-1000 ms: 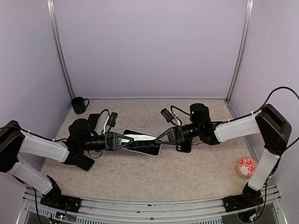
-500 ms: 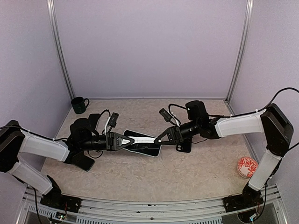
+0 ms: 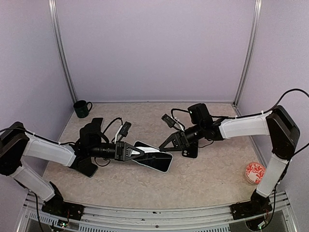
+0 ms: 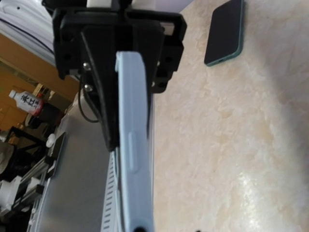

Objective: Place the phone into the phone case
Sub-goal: Press the corner of the phone case at the bottom corners of the phone case, then pass from the left arm to the right, then press the corner of the phone case at the bottom left corner of the phone case.

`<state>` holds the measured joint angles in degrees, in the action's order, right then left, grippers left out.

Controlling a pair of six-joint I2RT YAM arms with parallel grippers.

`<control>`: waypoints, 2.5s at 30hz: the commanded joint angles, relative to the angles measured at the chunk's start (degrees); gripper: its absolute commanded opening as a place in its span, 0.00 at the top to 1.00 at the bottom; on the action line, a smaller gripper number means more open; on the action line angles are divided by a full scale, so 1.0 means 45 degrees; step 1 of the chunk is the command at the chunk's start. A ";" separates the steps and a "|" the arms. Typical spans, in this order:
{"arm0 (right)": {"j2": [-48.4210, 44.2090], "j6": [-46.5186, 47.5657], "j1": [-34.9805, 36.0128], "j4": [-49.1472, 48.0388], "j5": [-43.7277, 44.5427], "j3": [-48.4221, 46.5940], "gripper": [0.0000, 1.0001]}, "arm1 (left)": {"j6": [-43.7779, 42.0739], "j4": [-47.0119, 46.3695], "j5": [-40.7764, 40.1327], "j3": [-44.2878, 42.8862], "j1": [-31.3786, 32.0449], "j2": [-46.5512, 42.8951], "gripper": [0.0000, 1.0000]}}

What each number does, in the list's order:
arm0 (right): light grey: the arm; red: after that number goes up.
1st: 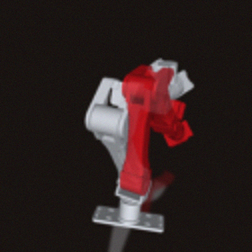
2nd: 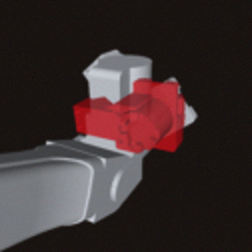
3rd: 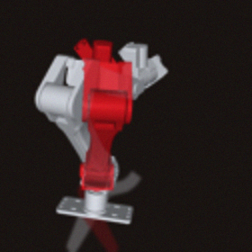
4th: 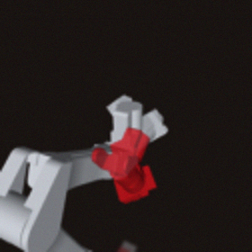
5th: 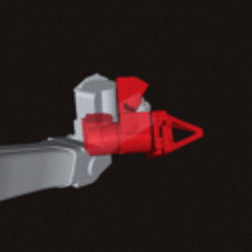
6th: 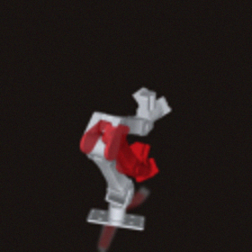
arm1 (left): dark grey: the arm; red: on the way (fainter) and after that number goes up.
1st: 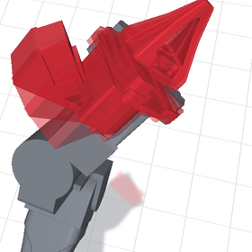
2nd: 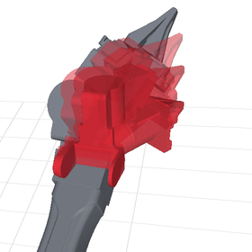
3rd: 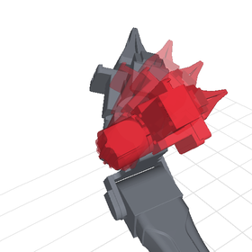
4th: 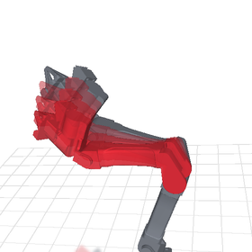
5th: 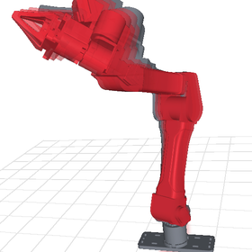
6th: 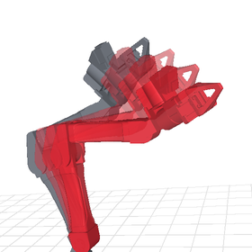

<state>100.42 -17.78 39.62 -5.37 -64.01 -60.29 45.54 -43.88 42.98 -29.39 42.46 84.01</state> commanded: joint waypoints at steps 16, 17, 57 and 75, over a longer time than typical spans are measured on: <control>0.1131 0.1340 0.0453 0.2179 -0.1916 -0.1207 0.83 | -0.0882 0.0545 0.0504 -0.1563 0.0580 0.0772 1.00; 0.1203 0.1450 0.0469 0.2514 -0.1966 -0.1267 0.83 | -0.0960 0.0685 0.0536 -0.1657 0.0584 0.0791 1.00; -0.4053 -0.5772 -0.0059 -0.9509 0.5513 0.4519 1.00 | -0.0155 -0.0611 -0.2398 -0.0494 0.1402 -0.0174 0.01; -0.3576 -0.6831 0.0397 -1.2255 0.6512 0.5521 1.00 | 0.0162 -0.1148 -0.1825 -0.2909 0.2117 0.2651 0.18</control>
<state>84.38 -48.23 40.75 -54.50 -35.55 -35.73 46.17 -47.05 33.45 -39.44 51.79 94.15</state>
